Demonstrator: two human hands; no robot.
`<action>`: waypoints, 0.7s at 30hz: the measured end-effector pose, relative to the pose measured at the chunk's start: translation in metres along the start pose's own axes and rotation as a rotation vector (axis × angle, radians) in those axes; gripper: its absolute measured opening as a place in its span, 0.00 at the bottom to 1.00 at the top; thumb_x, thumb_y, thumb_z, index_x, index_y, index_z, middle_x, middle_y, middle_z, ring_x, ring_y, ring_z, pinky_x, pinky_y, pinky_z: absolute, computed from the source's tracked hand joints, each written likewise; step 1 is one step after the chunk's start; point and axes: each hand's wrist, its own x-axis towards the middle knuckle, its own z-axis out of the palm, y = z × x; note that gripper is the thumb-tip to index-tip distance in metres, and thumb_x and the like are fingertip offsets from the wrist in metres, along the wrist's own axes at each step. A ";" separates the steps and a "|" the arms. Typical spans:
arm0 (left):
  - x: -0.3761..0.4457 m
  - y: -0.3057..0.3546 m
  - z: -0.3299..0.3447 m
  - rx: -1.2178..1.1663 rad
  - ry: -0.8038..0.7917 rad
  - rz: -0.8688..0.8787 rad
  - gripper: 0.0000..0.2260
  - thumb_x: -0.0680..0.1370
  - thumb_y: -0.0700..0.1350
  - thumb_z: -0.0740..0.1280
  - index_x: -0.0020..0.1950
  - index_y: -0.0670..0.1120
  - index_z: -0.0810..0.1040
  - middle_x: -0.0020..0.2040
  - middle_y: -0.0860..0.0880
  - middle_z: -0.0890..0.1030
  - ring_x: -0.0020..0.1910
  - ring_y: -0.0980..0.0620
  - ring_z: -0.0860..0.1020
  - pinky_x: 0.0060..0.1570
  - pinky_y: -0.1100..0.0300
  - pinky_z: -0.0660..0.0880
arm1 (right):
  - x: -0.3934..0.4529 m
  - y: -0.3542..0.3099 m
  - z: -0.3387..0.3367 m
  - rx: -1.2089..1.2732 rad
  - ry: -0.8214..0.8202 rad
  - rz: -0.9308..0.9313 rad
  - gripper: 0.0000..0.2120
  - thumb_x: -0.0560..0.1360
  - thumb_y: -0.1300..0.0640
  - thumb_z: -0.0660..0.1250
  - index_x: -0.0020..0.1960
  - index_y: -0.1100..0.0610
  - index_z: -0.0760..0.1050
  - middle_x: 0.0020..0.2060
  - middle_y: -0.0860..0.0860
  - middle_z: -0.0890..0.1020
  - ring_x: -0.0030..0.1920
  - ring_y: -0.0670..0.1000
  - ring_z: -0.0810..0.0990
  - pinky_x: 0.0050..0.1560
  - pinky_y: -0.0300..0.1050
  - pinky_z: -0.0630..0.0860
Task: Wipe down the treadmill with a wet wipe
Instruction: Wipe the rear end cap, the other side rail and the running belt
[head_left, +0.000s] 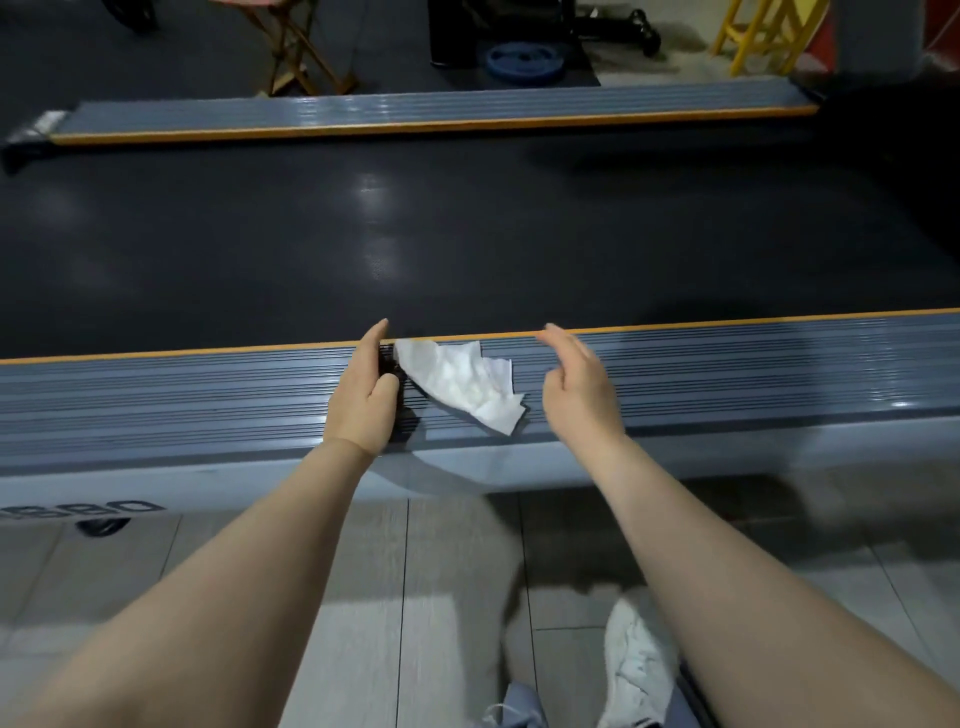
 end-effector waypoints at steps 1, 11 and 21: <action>0.001 0.002 0.000 -0.074 0.008 -0.031 0.33 0.72 0.45 0.54 0.79 0.53 0.59 0.77 0.53 0.65 0.75 0.52 0.64 0.73 0.53 0.62 | 0.001 0.011 -0.005 -0.187 -0.017 -0.017 0.23 0.80 0.62 0.56 0.74 0.54 0.65 0.75 0.49 0.64 0.75 0.48 0.61 0.76 0.45 0.56; -0.015 0.070 0.111 0.364 0.103 0.053 0.25 0.82 0.48 0.57 0.76 0.37 0.62 0.75 0.39 0.66 0.75 0.42 0.61 0.75 0.50 0.55 | 0.007 0.029 0.002 -0.585 -0.221 -0.024 0.27 0.84 0.48 0.44 0.80 0.55 0.45 0.79 0.53 0.44 0.79 0.52 0.42 0.78 0.49 0.41; 0.007 0.043 0.118 0.693 -0.363 0.659 0.34 0.84 0.59 0.42 0.77 0.34 0.60 0.78 0.37 0.61 0.78 0.41 0.58 0.78 0.53 0.49 | 0.018 0.051 -0.029 -0.306 -0.248 -0.168 0.27 0.80 0.66 0.53 0.77 0.52 0.60 0.78 0.46 0.58 0.78 0.47 0.53 0.74 0.38 0.46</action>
